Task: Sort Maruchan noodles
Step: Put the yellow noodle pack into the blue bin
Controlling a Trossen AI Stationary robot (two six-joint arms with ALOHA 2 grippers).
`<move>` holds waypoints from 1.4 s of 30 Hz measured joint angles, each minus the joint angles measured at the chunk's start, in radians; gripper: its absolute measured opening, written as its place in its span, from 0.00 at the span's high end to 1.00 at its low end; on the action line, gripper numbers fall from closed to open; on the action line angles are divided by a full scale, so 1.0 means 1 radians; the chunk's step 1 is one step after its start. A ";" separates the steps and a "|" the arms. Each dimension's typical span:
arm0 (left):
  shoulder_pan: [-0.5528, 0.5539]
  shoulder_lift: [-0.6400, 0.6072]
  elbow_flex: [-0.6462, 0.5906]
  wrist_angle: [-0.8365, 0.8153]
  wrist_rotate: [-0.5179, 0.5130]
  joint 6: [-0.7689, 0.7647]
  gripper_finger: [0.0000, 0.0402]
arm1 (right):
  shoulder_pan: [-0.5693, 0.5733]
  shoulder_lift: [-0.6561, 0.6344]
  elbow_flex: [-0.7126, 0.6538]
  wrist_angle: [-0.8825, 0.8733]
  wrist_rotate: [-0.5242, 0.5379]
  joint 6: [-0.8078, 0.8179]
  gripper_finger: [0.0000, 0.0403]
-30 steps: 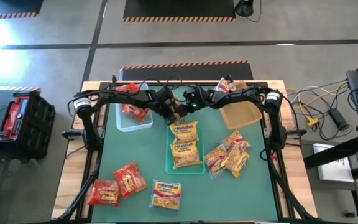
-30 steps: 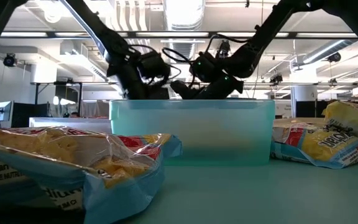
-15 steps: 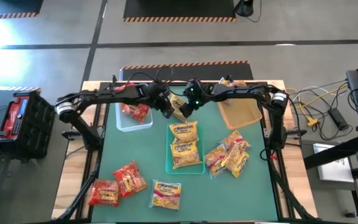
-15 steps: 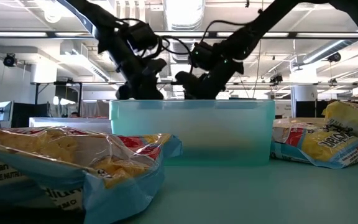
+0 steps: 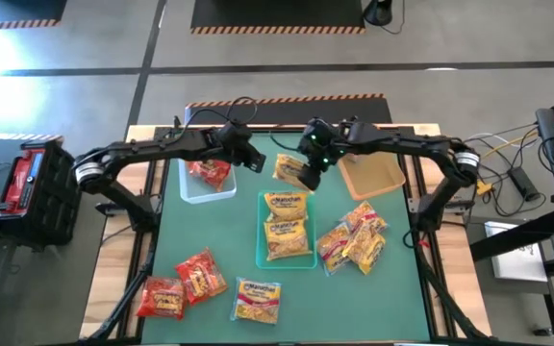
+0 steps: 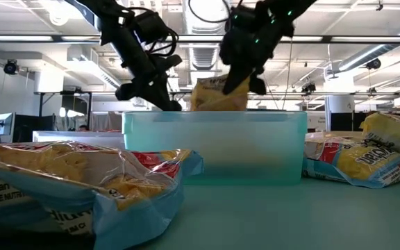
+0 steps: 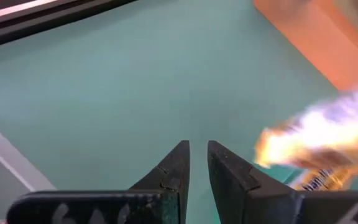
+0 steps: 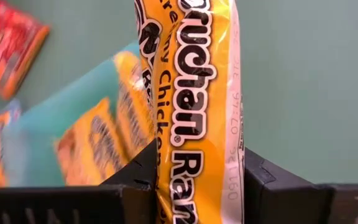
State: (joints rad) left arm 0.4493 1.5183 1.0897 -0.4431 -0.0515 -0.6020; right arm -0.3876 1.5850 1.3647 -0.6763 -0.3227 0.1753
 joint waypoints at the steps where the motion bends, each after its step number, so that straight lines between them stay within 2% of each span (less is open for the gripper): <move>1: 0.000 -0.001 0.000 0.000 -0.003 -0.013 0.90 | 0.013 -0.015 -0.005 -0.018 0.000 0.000 0.73; 5: -0.006 -0.003 0.000 0.005 -0.004 -0.047 0.90 | 0.072 -0.064 -0.039 -0.035 0.003 0.008 0.73; 10: -0.012 -0.004 0.000 0.006 -0.018 -0.061 0.90 | 0.149 -0.100 -0.050 -0.028 0.064 0.066 0.73; 16: -0.013 -0.005 0.000 0.003 -0.018 -0.039 0.90 | 0.239 -0.109 -0.050 -0.020 0.061 0.134 0.73; 21: -0.023 -0.010 0.000 -0.002 -0.005 -0.032 0.90 | 0.295 -0.073 -0.051 -0.022 0.116 0.213 0.73; 25: -0.043 -0.016 0.000 -0.013 0.000 0.007 0.90 | 0.333 -0.049 -0.052 -0.021 0.113 0.225 0.73; 30: -0.057 -0.016 0.000 -0.016 0.001 0.020 0.90 | 0.388 -0.011 -0.052 -0.014 0.110 0.169 0.73; 35: -0.062 -0.017 0.000 -0.016 -0.001 0.020 0.90 | 0.397 0.053 -0.052 -0.005 0.224 0.110 0.73; 42: -0.063 -0.017 0.000 -0.016 -0.001 0.021 0.90 | 0.399 0.126 -0.048 0.056 0.228 0.095 0.68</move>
State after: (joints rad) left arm 0.3859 1.5017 1.0897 -0.4587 -0.0525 -0.5814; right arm 0.0111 1.7107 1.3166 -0.6204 -0.0945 0.2701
